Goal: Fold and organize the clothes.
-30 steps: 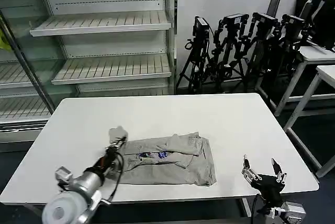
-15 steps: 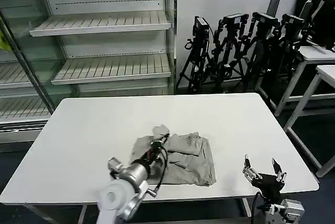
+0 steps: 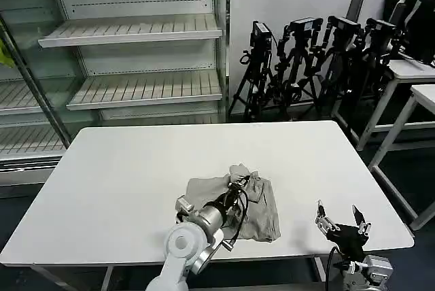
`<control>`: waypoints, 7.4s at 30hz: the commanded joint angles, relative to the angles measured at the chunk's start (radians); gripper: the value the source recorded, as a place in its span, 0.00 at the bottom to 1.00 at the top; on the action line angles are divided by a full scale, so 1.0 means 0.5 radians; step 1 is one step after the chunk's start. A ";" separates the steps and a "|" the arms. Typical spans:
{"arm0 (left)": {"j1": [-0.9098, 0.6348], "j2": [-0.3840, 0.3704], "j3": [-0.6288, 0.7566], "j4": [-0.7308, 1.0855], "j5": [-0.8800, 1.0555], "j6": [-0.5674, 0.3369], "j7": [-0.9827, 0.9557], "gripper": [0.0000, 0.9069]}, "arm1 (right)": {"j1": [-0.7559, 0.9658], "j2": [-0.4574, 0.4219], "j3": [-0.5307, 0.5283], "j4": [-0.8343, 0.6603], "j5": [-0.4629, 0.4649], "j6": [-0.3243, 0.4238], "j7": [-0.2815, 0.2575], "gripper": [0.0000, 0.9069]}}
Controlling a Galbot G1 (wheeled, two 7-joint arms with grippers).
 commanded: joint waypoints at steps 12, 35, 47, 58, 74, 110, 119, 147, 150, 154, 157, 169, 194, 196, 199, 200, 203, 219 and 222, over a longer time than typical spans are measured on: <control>0.038 0.209 -0.014 -0.324 0.129 0.128 0.126 1.00 | -0.004 -0.004 0.012 0.010 0.006 -0.005 0.000 1.00; 0.592 1.136 -0.626 -0.512 0.157 0.390 0.249 1.00 | -0.039 -0.044 -0.034 -0.004 0.012 0.018 -0.019 1.00; 0.373 0.983 -0.380 -0.300 0.045 0.391 0.340 1.00 | -0.060 -0.062 -0.039 0.038 -0.001 0.008 -0.015 1.00; 0.203 0.877 -0.190 -0.176 0.144 0.388 0.365 1.00 | -0.091 -0.066 -0.020 0.062 -0.003 0.008 -0.015 1.00; 0.217 0.883 -0.211 -0.178 0.141 0.385 0.389 0.04 | -0.109 -0.052 -0.020 0.101 -0.014 0.006 -0.013 1.00; 1.088 1.791 -1.865 -0.296 0.245 0.391 0.737 0.04 | 0.153 -0.159 -0.159 -0.007 0.093 0.008 -0.014 1.00; 0.873 1.802 -1.618 -0.729 -0.269 0.387 0.434 0.04 | 0.166 -0.148 -0.196 -0.036 0.091 0.021 -0.023 1.00; -0.654 0.005 0.563 0.392 0.512 0.340 0.156 0.06 | -0.012 -0.040 -0.129 -0.013 -0.090 0.041 -0.033 1.00; -0.686 0.002 0.592 0.469 0.692 0.343 0.222 1.00 | 0.001 -0.047 -0.129 -0.013 -0.082 0.033 -0.036 1.00; -0.690 0.066 0.599 0.508 1.151 0.297 0.354 1.00 | 0.006 -0.060 -0.128 -0.008 -0.079 0.026 -0.042 1.00; -0.677 0.126 0.591 0.443 1.306 0.263 0.445 1.00 | 0.008 -0.070 -0.125 -0.008 -0.080 0.024 -0.044 1.00; -0.465 0.436 0.328 -0.184 1.250 0.111 0.782 1.00 | 0.040 -0.101 -0.123 0.039 -0.117 -0.002 -0.063 1.00; 1.051 0.509 -0.484 -0.907 2.843 -0.685 0.721 1.00 | -0.012 -0.068 -0.162 0.195 -0.391 0.231 -0.051 1.00; 1.080 0.507 -0.478 -0.914 2.879 -0.699 0.722 1.00 | -0.028 -0.067 -0.158 0.199 -0.415 0.238 -0.051 1.00; 1.103 0.490 -0.470 -0.926 2.915 -0.714 0.725 1.00 | -0.039 -0.055 -0.158 0.200 -0.433 0.245 -0.051 1.00; 1.109 0.484 -0.468 -0.932 2.922 -0.712 0.726 1.00 | -0.042 -0.051 -0.163 0.202 -0.449 0.248 -0.052 1.00; 1.132 0.465 -0.453 -0.948 2.952 -0.711 0.730 1.00 | -0.050 -0.042 -0.172 0.198 -0.502 0.265 -0.053 1.00; 1.253 0.418 -0.430 -1.000 3.066 -0.708 0.728 1.00 | -0.116 -0.027 -0.183 0.302 -0.433 0.197 -0.087 1.00; 1.274 0.416 -0.442 -1.008 3.079 -0.709 0.728 1.00 | -0.146 -0.025 -0.175 0.319 -0.434 0.192 -0.098 1.00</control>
